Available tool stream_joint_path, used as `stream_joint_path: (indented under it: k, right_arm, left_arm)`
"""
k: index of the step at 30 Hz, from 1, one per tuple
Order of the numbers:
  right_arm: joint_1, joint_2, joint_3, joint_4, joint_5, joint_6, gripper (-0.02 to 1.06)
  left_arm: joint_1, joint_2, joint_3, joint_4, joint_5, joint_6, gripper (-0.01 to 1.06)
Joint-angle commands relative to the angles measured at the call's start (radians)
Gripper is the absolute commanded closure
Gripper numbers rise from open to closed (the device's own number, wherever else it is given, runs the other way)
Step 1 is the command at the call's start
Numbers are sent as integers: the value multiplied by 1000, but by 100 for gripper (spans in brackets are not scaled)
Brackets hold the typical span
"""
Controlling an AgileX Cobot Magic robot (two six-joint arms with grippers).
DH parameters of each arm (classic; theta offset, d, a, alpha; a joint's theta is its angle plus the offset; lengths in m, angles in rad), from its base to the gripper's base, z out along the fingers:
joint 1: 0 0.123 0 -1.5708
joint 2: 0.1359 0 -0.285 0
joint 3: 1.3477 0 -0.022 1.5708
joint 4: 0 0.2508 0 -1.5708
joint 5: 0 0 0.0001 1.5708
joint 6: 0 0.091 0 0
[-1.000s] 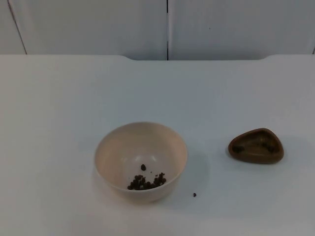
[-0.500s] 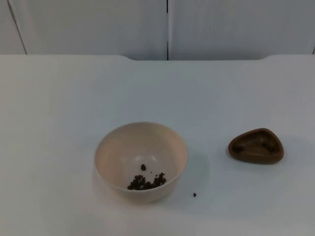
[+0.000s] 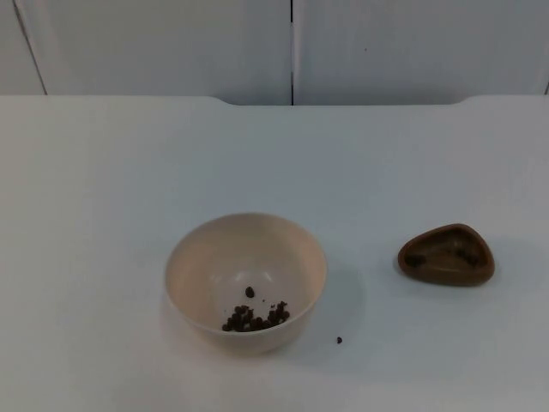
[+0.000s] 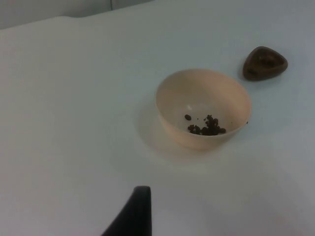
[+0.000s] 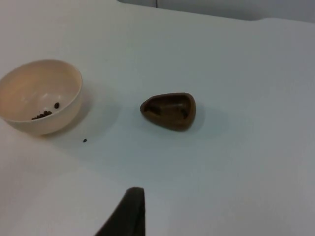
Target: Pick up the bowl with the left hand and pour the coffee beans from the cup into the bowl with the right hand.
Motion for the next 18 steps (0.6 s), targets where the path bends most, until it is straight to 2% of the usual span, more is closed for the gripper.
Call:
stream_joint_path:
  k: [1, 18]
  right_arm:
    - [-1, -4, 2, -6, -4, 5, -1]
    - [-18, -4, 2, 4, -6, 6, -1]
  left_arm:
    - [1, -5, 4, -2, 0, 1, 0]
    - [1, -5, 4, -2, 0, 1, 0]
